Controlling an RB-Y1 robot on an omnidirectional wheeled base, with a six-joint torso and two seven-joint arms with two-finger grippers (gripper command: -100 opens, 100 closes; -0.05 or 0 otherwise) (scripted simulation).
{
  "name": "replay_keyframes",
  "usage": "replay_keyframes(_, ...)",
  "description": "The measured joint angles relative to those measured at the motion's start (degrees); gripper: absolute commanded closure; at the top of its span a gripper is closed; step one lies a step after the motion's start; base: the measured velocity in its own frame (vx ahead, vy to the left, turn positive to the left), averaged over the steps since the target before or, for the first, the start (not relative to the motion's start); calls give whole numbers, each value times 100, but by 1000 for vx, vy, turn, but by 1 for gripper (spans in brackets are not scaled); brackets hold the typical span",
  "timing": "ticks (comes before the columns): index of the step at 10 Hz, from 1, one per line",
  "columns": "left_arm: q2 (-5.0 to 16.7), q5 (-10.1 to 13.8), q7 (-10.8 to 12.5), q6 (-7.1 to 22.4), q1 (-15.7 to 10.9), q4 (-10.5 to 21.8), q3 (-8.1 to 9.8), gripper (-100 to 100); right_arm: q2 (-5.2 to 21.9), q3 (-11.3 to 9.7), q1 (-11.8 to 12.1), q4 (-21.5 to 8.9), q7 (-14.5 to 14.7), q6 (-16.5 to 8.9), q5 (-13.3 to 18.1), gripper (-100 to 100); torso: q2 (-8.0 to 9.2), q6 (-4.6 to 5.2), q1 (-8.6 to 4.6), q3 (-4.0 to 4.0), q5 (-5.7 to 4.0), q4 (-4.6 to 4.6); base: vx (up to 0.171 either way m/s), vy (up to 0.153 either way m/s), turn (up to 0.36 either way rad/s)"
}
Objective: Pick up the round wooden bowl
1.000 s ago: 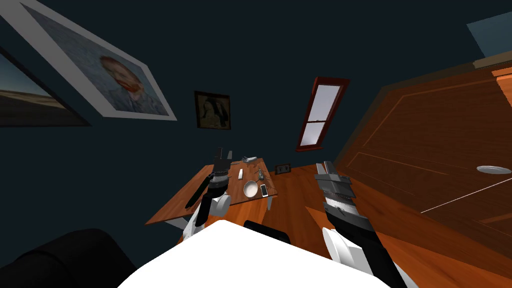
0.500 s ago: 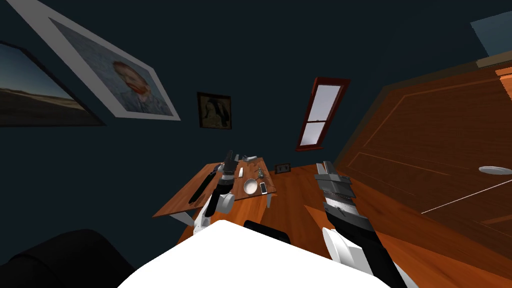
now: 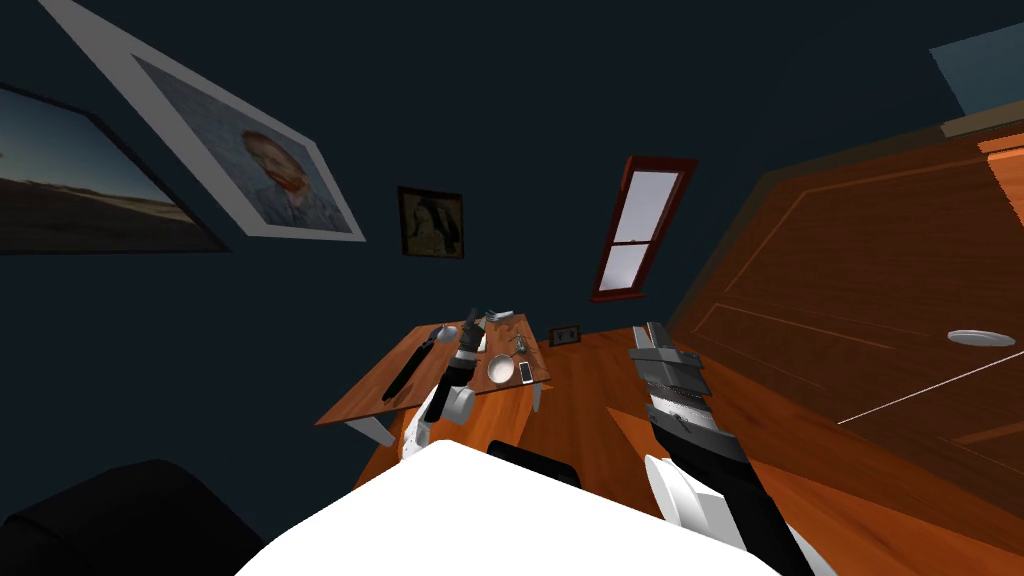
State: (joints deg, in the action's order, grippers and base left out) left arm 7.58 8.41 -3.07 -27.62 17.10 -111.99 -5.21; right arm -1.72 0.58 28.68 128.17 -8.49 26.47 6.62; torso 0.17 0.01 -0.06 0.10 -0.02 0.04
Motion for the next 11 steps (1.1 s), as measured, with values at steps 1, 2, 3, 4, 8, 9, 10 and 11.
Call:
replay_keyframes(1, 4, 11, -13, 104, -37, 85, -23, -100, 0, 0, 0, 0, 0, 0, 0, 0, -3, -1, 2, -1, 0, 0, -38, -13, -5)
replay_keyframes(2, 15, 37, -22, 249, -159, 232, -46, -100, 0, 0, 0, 0, 0, 0, 0, 0, -5, 0, 1, -2, 0, -1, -31, -15, -5)
replay_keyframes(3, 7, 36, -35, 268, -213, 456, -85, -100, 0, 0, 0, 0, 0, 0, 0, 0, -7, -1, 1, -4, 0, -1, -36, -14, -12)
replay_keyframes(4, 76, 86, -8, 389, -298, 595, -78, -100, 0, 0, 0, 0, 0, 0, 0, 0, -6, -1, 2, -3, 0, -1, -34, -8, -7)
replay_keyframes(8, 130, 163, 7, 715, -567, 1252, -165, -100, 0, 0, 0, 0, 0, 0, 0, 0, -5, -1, 2, -3, 0, -1, -37, -10, -21)
replay_keyframes(9, 110, 168, -7, 821, -633, 1396, -182, -100, 0, 0, 0, 0, 0, 0, 0, 0, -7, -1, 2, -4, 0, -1, -38, -3, -39)
replay_keyframes(10, 80, 179, -32, 939, -778, 1604, -207, -100, 0, 0, 0, 0, 0, 0, 0, 0, -7, 0, 4, -3, 0, -1, -29, -1, -24)
replay_keyframes(11, 107, 196, -28, 1018, -789, 1728, -223, -100, 0, 0, 1, 0, 0, 0, 0, 0, -7, -2, 6, -4, 1, -1, -33, 1, -39)
